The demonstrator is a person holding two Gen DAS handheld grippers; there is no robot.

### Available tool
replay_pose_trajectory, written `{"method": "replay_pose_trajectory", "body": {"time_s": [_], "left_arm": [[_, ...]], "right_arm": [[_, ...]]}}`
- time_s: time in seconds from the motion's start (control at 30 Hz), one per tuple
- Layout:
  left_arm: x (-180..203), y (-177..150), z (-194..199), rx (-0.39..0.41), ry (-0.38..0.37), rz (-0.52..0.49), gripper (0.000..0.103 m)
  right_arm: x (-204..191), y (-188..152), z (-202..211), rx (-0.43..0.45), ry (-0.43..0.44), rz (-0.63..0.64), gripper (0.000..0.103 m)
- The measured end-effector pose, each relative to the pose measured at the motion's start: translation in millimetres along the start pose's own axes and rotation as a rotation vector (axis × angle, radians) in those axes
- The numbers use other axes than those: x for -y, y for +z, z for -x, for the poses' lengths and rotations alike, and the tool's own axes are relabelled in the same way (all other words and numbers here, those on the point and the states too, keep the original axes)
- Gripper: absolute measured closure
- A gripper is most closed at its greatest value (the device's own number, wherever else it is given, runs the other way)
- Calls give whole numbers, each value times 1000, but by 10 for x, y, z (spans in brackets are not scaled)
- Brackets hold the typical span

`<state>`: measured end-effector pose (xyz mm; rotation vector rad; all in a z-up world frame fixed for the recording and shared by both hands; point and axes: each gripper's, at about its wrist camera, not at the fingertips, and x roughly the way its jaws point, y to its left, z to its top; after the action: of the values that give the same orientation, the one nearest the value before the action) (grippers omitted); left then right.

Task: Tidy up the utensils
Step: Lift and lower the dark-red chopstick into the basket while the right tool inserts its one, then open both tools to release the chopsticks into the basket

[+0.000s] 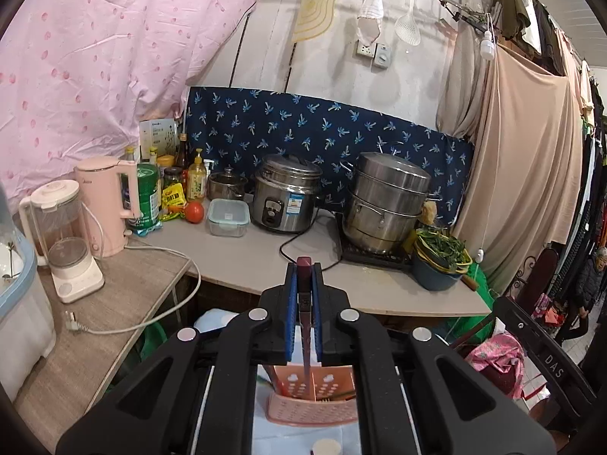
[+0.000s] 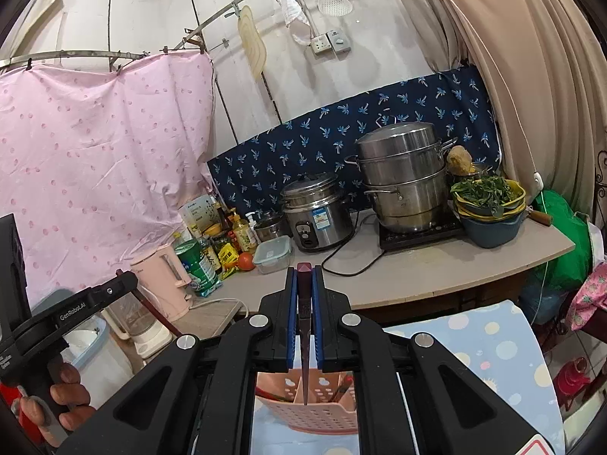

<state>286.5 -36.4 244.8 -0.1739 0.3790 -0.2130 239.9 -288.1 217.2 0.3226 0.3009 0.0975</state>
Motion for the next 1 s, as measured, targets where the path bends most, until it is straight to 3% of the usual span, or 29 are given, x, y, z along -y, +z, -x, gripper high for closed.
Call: {"method": "replay_pose_trajectory", "body": {"time_s": [0.37,0.83,1.0], "left_arm": [[32,-267,-603,-63,40,-43,96],[-97,-512,-928,-141,59,-34,96],[-135,-573,-913,-152,60,-31,94]], "right_arm": [[126,-266,-645,-100,-24,11,96],[282,-585,-953,-195,-50,19,95],[306,-642,-900,-194,-61,25,83]]}}
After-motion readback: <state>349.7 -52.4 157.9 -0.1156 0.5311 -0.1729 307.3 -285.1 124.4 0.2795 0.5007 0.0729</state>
